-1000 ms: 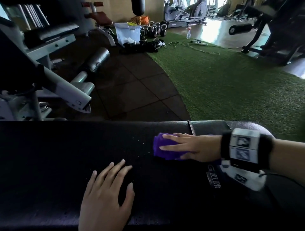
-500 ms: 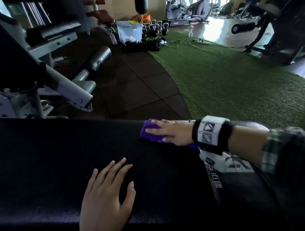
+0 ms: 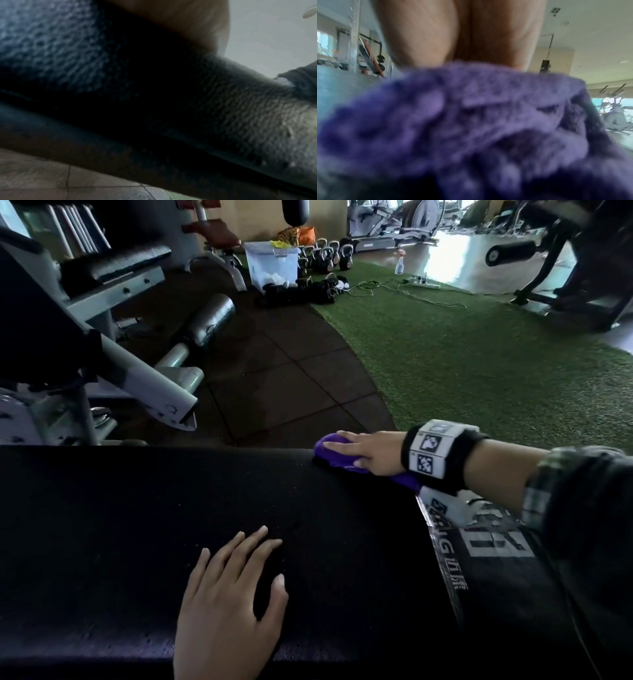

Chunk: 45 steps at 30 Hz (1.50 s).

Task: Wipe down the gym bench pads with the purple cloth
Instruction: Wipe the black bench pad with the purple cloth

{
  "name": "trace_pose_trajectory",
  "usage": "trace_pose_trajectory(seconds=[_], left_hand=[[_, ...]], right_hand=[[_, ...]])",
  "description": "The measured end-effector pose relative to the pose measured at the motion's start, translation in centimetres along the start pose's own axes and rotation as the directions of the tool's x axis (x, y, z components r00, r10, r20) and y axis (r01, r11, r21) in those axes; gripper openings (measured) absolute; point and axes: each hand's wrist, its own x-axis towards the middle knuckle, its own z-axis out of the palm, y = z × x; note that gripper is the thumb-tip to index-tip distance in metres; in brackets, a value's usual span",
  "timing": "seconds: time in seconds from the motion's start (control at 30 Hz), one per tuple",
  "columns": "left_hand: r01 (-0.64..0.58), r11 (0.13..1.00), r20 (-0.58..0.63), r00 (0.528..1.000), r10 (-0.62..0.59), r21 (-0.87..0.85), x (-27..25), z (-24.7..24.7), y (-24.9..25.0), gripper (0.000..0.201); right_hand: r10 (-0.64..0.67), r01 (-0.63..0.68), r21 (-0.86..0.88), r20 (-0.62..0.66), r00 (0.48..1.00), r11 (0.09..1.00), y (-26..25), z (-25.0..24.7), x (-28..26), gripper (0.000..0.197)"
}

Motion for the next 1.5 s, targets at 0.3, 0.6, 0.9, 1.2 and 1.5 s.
trace_pose_trajectory(seconds=[0.3,0.6,0.9,1.2,1.5], left_hand=[[0.028,0.999,0.019,0.999,-0.028,0.032,0.2,-0.4,0.3,0.045],[0.065,0.996,-0.024,0.998,-0.063,0.061,0.4,-0.2,0.6,0.061],[0.068,0.994,0.016,0.997,-0.07,0.089,0.4,0.1,0.1,0.077],[0.083,0.99,-0.002,0.996,-0.084,0.11,0.4,0.1,0.4,0.074],[0.069,0.993,0.002,0.998,-0.069,0.095,0.3,0.1,0.2,0.075]], right_hand=[[-0.231,0.225,0.164,0.013,0.973,0.96,-0.7,4.2,-8.6,0.063],[0.15,-0.149,0.017,-0.125,0.981,0.989,-0.3,2.8,-3.8,0.065],[-0.351,0.351,0.033,-0.007,0.937,0.936,-8.1,6.0,-8.6,0.063],[-0.111,0.112,0.057,-0.025,0.994,0.992,-3.7,3.9,-8.5,0.067],[-0.242,0.24,0.043,0.033,0.97,0.97,-8.2,5.6,-9.7,0.065]])
